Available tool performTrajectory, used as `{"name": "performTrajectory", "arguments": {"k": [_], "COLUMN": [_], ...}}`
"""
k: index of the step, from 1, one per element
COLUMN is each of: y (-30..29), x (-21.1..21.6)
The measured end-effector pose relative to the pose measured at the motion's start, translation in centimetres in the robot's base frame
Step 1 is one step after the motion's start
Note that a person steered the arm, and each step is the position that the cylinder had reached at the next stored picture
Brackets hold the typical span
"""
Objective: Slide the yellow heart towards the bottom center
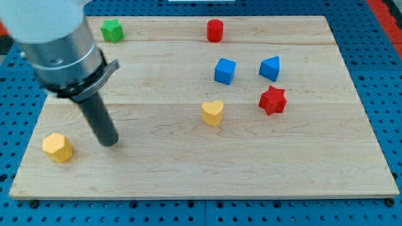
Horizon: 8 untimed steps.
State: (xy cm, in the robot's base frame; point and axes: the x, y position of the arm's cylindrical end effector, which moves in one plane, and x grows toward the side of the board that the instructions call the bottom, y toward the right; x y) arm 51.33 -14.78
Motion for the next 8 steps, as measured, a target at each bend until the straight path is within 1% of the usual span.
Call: {"name": "performTrajectory", "arguments": {"k": [1, 2, 3, 5, 7, 8], "y": [4.7, 8.7, 14.0, 17.7, 23.0, 27.4], "x": [-5.0, -5.4, -5.4, -6.6, -6.7, -6.2]}}
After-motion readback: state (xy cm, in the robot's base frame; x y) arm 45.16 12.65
